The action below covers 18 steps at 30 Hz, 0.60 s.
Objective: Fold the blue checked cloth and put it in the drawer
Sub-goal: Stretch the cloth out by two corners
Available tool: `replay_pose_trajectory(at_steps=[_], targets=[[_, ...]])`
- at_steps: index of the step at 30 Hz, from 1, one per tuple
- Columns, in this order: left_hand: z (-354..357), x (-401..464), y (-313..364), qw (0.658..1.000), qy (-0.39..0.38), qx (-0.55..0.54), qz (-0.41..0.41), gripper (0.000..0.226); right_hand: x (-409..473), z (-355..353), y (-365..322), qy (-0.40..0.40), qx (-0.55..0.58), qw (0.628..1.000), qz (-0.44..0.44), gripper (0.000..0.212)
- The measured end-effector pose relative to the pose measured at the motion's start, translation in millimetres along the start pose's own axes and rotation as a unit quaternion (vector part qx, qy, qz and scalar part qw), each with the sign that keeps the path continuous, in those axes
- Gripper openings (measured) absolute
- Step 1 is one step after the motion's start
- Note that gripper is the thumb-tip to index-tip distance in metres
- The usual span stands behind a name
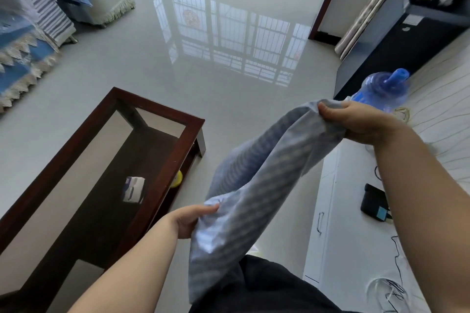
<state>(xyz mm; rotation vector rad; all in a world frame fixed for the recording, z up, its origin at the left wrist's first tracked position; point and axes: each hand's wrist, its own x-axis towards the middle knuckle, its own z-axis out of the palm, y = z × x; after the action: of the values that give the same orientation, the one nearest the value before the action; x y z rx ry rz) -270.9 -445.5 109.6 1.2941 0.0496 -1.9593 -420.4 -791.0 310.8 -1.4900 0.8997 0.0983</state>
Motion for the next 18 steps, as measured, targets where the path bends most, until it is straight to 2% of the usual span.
replay_pose_trajectory(at_steps=[3, 6, 10, 12, 15, 17, 18], targets=[[-15.8, -5.8, 0.7, 0.991, 0.074, -0.054, 0.098, 0.055, 22.0, 5.7, 27.2, 0.129, -0.066, 0.987, 0.065, 0.056], [-27.1, -13.2, 1.7, 0.967, 0.180, -0.086, 0.161, 0.042, 36.9, 9.2, 53.3, 0.216, -0.040, 0.971, 0.091, 0.048], [-31.6, -26.8, 16.9, 0.936, 0.254, -0.105, 0.219, 0.053, 41.5, 9.2, 58.3, 0.267, -0.044, 0.962, 0.040, 0.033], [-30.4, -35.3, 26.0, 0.935, 0.255, -0.100, 0.224, 0.055, 38.7, 7.3, 53.2, 0.277, -0.068, 0.958, -0.014, 0.025], [-29.5, -46.9, 30.8, 0.954, 0.214, -0.098, 0.183, 0.039, 28.0, 7.3, 36.8, 0.249, -0.105, 0.958, -0.092, 0.018], [-20.2, -50.0, 30.2, 0.959, 0.255, -0.049, 0.113, 0.042, 20.0, 13.8, 23.8, 0.225, -0.152, 0.952, -0.140, 0.022], [-17.0, -47.5, 30.6, 0.948, 0.305, -0.008, 0.093, 0.045, 17.6, 19.8, 17.9, 0.213, -0.182, 0.947, -0.160, 0.024]])
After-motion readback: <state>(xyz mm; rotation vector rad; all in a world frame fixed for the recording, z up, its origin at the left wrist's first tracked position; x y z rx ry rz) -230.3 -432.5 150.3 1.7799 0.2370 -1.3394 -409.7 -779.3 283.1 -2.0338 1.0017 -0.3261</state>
